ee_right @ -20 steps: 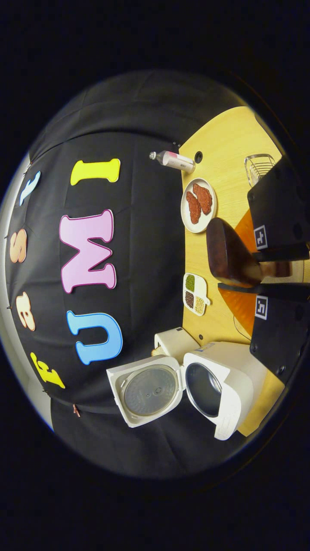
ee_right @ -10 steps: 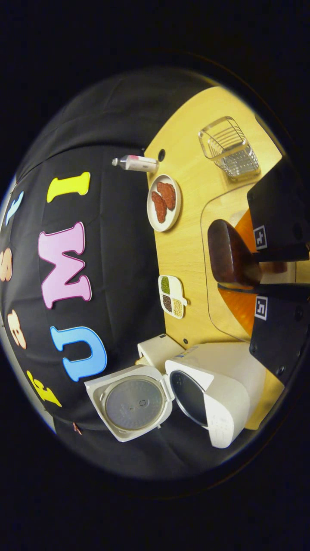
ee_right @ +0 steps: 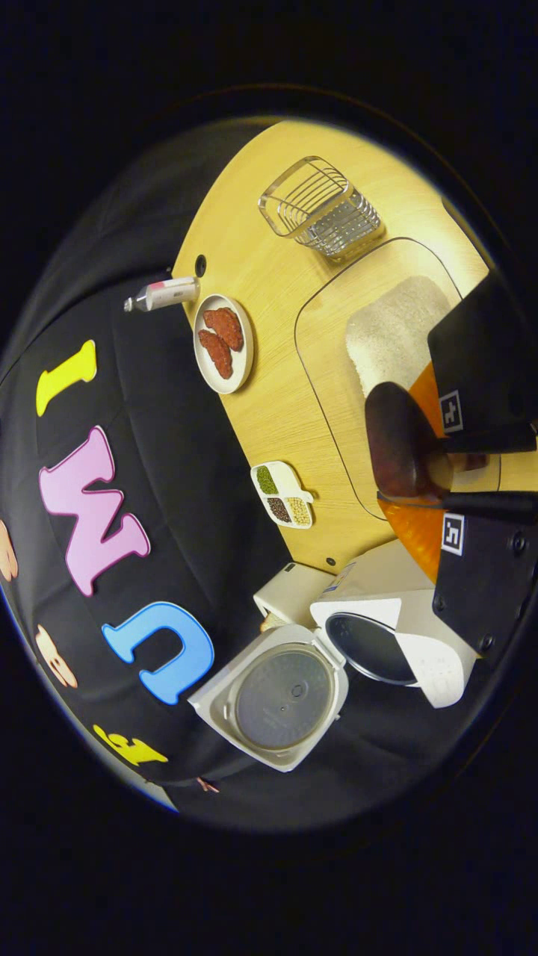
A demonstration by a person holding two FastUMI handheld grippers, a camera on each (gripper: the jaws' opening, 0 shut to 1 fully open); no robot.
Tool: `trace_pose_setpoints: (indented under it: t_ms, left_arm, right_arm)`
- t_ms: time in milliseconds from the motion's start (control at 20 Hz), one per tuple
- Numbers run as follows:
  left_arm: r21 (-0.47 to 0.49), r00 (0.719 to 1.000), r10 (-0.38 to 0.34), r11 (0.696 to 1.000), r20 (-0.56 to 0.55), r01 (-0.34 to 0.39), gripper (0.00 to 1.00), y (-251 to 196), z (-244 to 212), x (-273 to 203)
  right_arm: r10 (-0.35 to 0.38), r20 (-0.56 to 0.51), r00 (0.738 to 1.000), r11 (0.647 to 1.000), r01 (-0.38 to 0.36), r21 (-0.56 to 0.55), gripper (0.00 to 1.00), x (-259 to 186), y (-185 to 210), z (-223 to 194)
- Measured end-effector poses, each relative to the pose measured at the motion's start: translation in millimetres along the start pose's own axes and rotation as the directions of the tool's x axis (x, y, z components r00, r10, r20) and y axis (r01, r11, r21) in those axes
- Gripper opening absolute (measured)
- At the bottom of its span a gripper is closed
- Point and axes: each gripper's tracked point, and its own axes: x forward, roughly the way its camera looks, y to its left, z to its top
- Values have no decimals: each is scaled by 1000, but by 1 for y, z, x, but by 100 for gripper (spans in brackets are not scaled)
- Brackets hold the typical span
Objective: Close the left gripper, press the button to open the rice cooker; take a wooden spoon from the chopstick holder with the right hand, scoop a spoonful of rice and pour it into the rice cooker, then put the wooden spoon back into the chopstick holder.
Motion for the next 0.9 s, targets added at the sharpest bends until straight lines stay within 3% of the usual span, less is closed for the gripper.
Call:
trace_pose_setpoints:
  t_ms: [200,500,900]
  left_arm:
    - [6,1000,-5,1000,3,5,96,3,3,1]
    - [34,1000,-26,999,12,26,96,-3,8,-1]
    - [45,998,-59,997,5,59,96,-18,2,-5]
  right_arm:
    - [0,-7,1000,990,1,144,24,-9,-11,16]
    - [-45,67,997,952,22,304,24,-23,-39,62]
    - [0,129,992,893,-58,446,24,-43,-28,109]
